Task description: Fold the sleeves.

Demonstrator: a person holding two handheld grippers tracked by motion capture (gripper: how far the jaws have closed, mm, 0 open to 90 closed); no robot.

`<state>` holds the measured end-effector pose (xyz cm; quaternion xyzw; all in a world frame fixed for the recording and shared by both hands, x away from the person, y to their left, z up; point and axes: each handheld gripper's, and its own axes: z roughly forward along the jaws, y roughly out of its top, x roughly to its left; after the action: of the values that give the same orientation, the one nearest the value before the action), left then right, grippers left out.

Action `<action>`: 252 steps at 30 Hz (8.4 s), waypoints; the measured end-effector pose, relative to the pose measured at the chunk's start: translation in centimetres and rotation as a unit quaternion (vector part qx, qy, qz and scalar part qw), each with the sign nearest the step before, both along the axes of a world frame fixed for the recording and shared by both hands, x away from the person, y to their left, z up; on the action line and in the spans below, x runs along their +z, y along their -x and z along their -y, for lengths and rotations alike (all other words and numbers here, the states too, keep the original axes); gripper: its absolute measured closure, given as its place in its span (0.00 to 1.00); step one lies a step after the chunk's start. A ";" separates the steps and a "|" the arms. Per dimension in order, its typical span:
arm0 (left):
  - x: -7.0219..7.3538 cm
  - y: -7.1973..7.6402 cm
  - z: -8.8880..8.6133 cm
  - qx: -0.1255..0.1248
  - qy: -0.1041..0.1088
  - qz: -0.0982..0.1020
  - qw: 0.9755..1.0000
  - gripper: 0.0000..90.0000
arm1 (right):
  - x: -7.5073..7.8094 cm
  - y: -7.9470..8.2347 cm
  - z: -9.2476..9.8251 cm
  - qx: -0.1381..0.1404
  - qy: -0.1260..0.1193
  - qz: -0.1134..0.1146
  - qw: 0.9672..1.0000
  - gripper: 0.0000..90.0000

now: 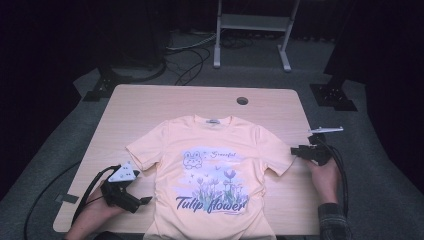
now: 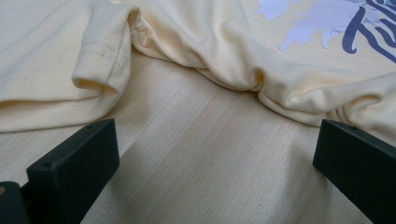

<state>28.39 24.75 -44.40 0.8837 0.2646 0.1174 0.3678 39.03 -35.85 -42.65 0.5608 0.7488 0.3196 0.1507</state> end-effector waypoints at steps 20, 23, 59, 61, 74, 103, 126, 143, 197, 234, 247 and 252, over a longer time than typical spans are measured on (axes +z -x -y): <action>0.0 0.0 0.0 0.000 0.000 0.000 1.000 0.00 | -0.1 0.1 -0.6 0.005 0.029 0.000 1.000 0.73; 0.0 0.0 0.0 0.000 0.000 0.000 1.000 0.00 | -0.1 0.0 -0.4 -0.005 0.023 0.002 1.000 0.71; 0.0 0.0 0.0 0.000 0.000 0.000 1.000 0.00 | 0.8 0.5 -1.3 0.022 -0.001 0.020 1.000 0.94; 0.0 0.0 0.0 0.001 0.000 0.000 1.000 0.00 | 1.2 0.7 -1.6 0.030 -0.006 0.027 0.999 0.94; 0.0 0.0 0.0 0.001 0.000 0.000 1.000 0.00 | 2.7 0.6 -2.7 0.052 -0.010 0.050 0.997 0.94; 0.0 0.0 0.1 0.003 0.002 0.000 1.000 0.00 | 5.3 -1.7 -8.9 0.141 -0.043 0.091 0.985 0.94; 0.0 0.0 0.1 0.003 0.001 0.000 1.000 0.00 | 5.8 -2.1 -12.8 0.200 -0.057 0.091 0.974 0.94; 0.0 0.0 0.1 0.003 0.001 0.000 1.000 0.00 | 5.4 -2.3 -15.4 0.235 -0.072 0.096 0.964 0.94; 0.0 0.1 0.1 0.003 0.001 0.000 1.000 0.00 | 0.8 -4.3 -18.6 0.243 -0.057 0.040 0.968 0.85; 0.0 0.1 0.1 0.002 0.000 0.001 1.000 0.00 | 2.2 -3.2 -17.4 0.197 -0.078 0.055 0.976 0.01; 0.0 0.1 0.1 0.003 0.001 0.000 1.000 0.00 | 2.6 -2.7 -16.0 0.166 -0.045 0.074 0.982 0.00; 0.0 0.1 0.1 0.003 0.001 0.000 1.000 0.00 | 2.5 -2.2 -14.6 0.145 -0.022 0.075 0.986 0.00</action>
<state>28.32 24.67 -44.41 0.8826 0.2673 0.1186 0.3681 41.23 -21.26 -40.15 0.4239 0.8016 0.3956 0.1462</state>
